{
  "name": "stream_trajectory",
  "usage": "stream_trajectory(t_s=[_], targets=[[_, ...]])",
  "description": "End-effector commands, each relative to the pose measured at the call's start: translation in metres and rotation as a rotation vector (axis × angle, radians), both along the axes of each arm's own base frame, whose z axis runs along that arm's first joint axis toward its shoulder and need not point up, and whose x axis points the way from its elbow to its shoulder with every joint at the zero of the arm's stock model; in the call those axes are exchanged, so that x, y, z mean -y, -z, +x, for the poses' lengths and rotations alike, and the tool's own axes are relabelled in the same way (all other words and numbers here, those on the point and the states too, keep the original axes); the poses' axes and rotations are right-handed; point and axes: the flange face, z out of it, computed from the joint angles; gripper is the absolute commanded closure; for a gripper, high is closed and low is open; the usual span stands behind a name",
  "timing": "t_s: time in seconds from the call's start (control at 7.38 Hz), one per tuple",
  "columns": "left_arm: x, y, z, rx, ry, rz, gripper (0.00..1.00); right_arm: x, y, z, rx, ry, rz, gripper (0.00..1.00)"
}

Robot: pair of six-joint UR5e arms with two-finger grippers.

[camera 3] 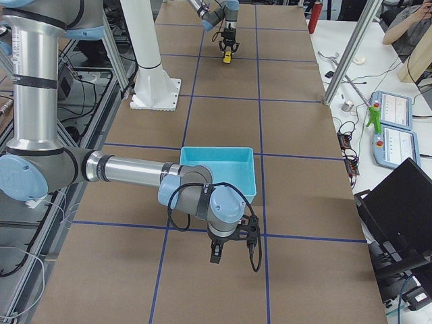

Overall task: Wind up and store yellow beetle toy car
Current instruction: 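Drag the car back along the table toward the left arm to wind it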

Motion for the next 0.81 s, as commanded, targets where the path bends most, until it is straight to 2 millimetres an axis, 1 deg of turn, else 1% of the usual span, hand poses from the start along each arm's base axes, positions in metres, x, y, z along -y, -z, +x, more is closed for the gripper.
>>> stream_trajectory(t_s=[0.0, 0.14, 0.27, 0.68], targets=[[-0.0004, -0.0019, -0.0009, -0.001, 0.0, 0.001, 0.78, -0.0008, -0.0006, 0.0, 0.0, 0.0, -0.001, 0.0], [-0.0003, -0.0026, -0.0008, 0.0, 0.001, -0.001, 0.48, -0.0009, -0.0006, 0.0, 0.0, 0.0, -0.001, 0.0], [-0.0005, -0.0017, -0.001, -0.006, 0.001, 0.004, 0.0, 0.0001, 0.0, -0.0005, 0.0, 0.001, 0.0, 0.0], [0.0036, -0.0018, -0.0074, -0.013, 0.014, 0.009, 0.0, -0.0007, -0.0006, -0.0006, 0.0, 0.001, -0.001, 0.0]])
